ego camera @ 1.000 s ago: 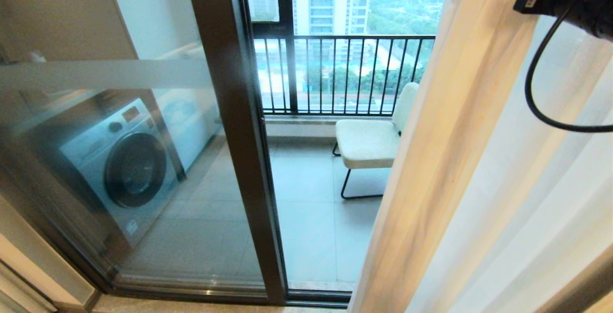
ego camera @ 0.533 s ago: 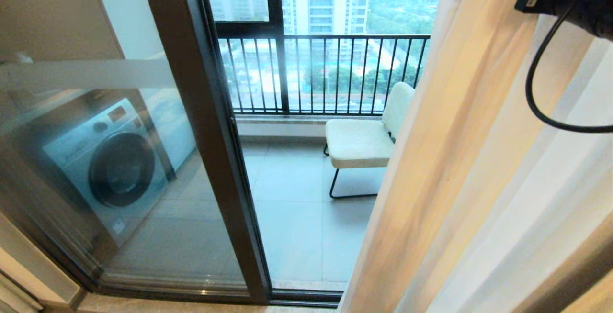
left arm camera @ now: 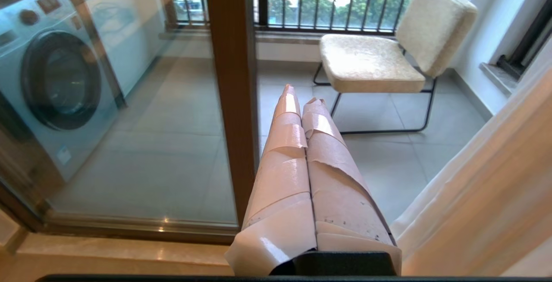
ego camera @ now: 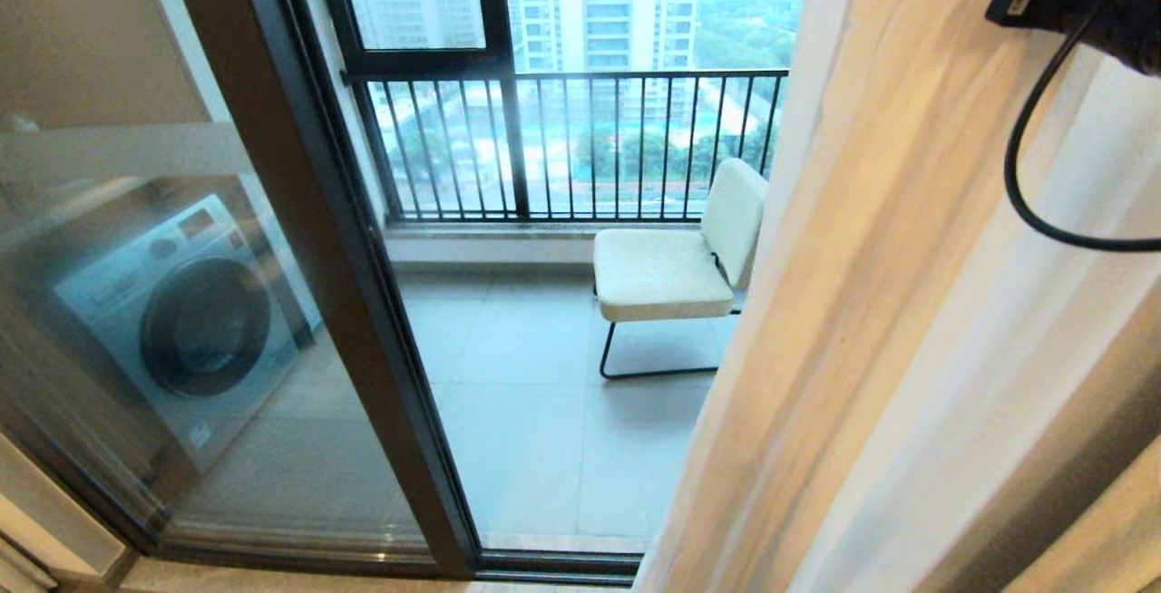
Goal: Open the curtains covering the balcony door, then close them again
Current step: Pull the inner curtains open on both sides
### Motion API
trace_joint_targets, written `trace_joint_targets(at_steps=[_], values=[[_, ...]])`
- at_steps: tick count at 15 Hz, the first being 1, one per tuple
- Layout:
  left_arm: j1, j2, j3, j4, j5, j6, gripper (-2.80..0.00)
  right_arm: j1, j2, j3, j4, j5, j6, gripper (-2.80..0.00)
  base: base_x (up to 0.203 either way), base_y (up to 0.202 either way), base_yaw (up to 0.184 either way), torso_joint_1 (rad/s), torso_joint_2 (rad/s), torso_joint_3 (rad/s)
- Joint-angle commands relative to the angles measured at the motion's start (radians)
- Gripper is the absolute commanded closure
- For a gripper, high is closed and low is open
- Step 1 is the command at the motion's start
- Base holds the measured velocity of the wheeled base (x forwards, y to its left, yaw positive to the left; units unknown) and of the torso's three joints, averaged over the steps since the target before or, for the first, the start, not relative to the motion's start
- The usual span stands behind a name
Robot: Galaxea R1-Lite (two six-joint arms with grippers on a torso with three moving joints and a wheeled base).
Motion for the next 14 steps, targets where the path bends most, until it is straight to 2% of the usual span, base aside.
trace_joint_targets(at_steps=[1, 14], values=[[0.0, 0.0, 0.0, 0.0, 0.0, -0.001, 0.0, 0.0, 0.002, 0.004, 0.0, -0.001, -0.001, 0.0, 0.0, -0.195, -0.001, 0.002, 0.01, 0.006], [0.0, 0.0, 0.0, 0.002, 0.001, -0.001, 0.0, 0.0, -0.02, 0.025, 0.0, -0.001, -0.001, 0.0, 0.0, -0.191, -0.001, 0.0, 0.0, 0.003]])
